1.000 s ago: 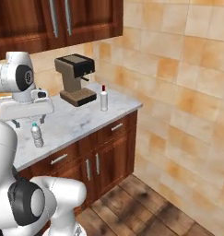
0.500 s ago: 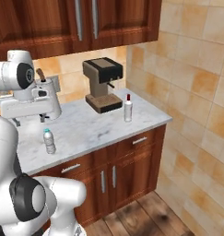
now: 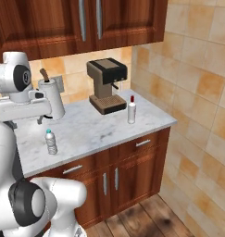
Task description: Place the drinks on the dining counter in a tight cluster.
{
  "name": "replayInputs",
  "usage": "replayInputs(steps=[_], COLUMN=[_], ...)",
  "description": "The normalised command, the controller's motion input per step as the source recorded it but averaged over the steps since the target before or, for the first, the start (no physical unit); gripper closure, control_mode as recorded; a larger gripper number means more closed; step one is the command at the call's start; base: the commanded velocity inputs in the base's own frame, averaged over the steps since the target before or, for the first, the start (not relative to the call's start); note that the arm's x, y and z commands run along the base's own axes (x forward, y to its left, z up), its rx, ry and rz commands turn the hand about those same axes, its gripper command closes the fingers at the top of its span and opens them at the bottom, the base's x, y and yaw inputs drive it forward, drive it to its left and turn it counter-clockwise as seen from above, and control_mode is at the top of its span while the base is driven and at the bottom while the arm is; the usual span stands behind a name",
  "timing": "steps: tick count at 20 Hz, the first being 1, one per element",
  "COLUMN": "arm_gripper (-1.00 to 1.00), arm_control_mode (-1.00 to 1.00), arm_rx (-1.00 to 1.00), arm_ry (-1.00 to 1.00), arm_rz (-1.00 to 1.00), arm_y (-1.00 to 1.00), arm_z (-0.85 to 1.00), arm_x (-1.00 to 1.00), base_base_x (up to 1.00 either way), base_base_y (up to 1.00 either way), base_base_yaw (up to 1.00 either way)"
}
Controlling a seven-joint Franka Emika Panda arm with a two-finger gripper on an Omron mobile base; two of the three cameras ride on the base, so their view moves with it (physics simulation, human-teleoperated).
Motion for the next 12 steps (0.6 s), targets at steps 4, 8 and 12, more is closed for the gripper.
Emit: replayInputs(steps=[4,8,12], arm_gripper=[-1.0,-1.0,-1.0], arm_control_mode=[1.0,1.0,1.0], arm_rx=[0.0,0.0,0.0], arm_ry=[0.0,0.0,0.0], arm_rz=[0.0,0.0,0.0], arm_y=[0.0,0.0,0.0], arm_z=[0.0,0.0,0.0], arm_x=[0.0,0.0,0.0], base_base_x=[0.0,0.0,0.0], base_base_y=[0.0,0.0,0.0], base_base_yaw=[0.0,0.0,0.1])
